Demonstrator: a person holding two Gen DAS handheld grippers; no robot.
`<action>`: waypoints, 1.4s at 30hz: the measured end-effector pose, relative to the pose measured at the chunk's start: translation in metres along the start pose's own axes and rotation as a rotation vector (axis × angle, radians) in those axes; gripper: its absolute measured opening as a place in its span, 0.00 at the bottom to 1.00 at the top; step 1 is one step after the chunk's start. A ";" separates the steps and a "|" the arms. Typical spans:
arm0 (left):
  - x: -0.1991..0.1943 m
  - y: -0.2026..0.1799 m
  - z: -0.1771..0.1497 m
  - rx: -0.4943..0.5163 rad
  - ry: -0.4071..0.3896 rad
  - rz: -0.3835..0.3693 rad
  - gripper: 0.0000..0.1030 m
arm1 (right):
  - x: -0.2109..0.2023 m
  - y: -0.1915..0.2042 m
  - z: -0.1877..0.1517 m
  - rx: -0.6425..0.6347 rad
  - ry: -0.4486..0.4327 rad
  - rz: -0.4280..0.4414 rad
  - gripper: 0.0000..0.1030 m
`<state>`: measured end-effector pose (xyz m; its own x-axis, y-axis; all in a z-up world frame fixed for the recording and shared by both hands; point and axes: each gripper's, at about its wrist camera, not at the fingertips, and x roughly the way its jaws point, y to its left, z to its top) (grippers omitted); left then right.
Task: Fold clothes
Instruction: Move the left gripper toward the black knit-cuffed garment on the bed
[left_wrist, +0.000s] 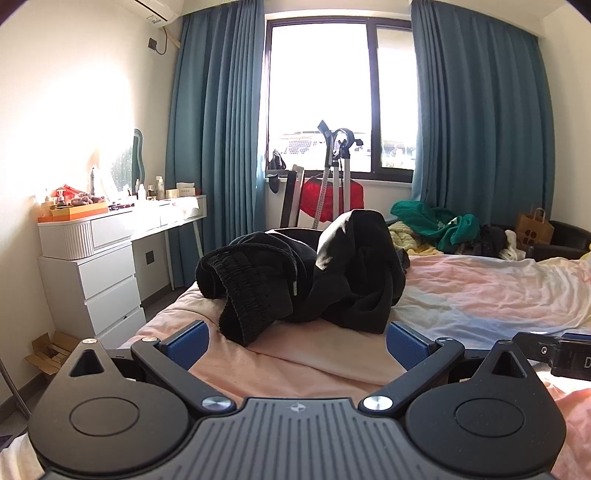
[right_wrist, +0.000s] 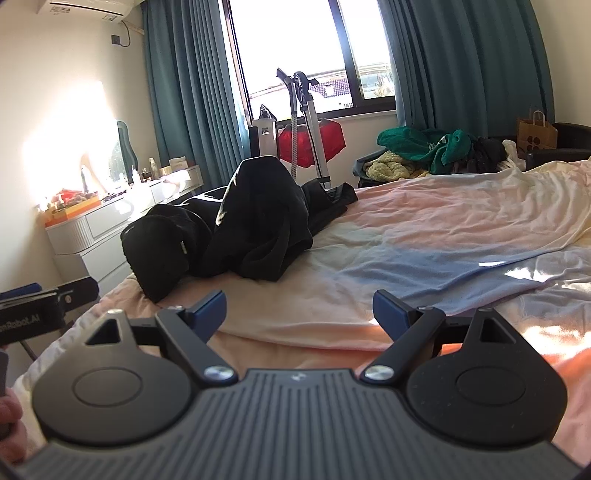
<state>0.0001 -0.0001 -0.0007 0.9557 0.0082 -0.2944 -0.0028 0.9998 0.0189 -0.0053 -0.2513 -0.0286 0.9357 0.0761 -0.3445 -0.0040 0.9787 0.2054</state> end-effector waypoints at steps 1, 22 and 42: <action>0.000 0.000 0.000 0.000 0.003 0.001 1.00 | 0.000 0.000 0.000 0.012 0.000 0.003 0.85; 0.007 0.006 -0.009 -0.033 0.045 -0.015 1.00 | 0.000 -0.008 -0.002 0.055 -0.017 -0.011 0.85; 0.039 0.032 -0.011 -0.186 0.214 -0.103 1.00 | -0.003 -0.008 -0.002 0.032 -0.070 -0.025 0.85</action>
<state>0.0337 0.0327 -0.0218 0.8700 -0.1097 -0.4806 0.0183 0.9814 -0.1910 -0.0089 -0.2592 -0.0306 0.9576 0.0367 -0.2856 0.0305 0.9733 0.2274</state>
